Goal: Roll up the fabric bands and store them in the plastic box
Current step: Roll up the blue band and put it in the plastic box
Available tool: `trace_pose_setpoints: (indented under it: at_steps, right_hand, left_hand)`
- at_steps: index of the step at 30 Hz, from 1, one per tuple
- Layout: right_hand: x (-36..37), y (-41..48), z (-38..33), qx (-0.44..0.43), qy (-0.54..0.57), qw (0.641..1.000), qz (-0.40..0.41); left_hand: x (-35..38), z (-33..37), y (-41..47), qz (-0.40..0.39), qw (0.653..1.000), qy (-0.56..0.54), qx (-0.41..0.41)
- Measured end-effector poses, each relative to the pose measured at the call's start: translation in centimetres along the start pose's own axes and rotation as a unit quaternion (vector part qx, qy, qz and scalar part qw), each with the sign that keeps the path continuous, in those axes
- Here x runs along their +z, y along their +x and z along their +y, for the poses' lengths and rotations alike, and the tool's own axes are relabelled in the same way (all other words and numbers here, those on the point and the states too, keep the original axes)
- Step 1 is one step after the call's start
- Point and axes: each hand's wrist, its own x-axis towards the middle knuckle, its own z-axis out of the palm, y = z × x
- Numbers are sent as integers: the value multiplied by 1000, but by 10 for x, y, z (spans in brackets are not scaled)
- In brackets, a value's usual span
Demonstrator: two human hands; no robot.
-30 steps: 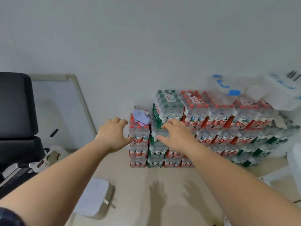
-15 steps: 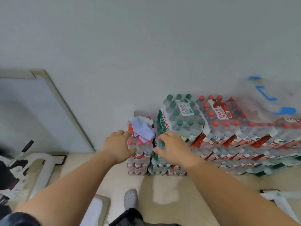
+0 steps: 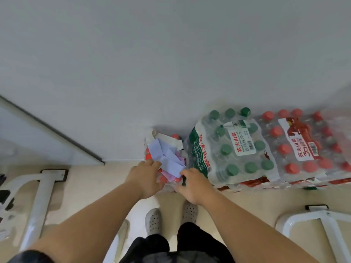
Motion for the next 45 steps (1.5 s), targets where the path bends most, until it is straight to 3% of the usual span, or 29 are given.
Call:
trace_pose_setpoints:
  at_steps: [4,9,18,22,26,31,39,45]
  right_hand:
    - [18,34,10,37,75,996,-29]
    - [35,55,21,77,145,986,20]
    - [41,65,19,66,129,989,12]
    - [31,53,10,22,138,988,61]
    - [10,34,-4,-30,149,979,134]
    - [-21,7,-41,-83,164,968,173]
    - [-76,-49,-81,-162,152,952,213]
    - [-127,-91,-79,-162,192,930,267]
  left_hand:
    - [22,-1,32,-41,999,-23,-5]
    - [47,-3,57,-90,996,-7,23]
    - [58,-11,63,-114,993,-28,28]
    - [34,-6,54,-63,993,-97,18]
    - [0,0,35,6,960,-277,28]
    - [-43,-2,4,54,950,-292,94]
    - [-96,14,-41,74,926,-352,115]
    - [-133,57,-62,90,870,-455,170]
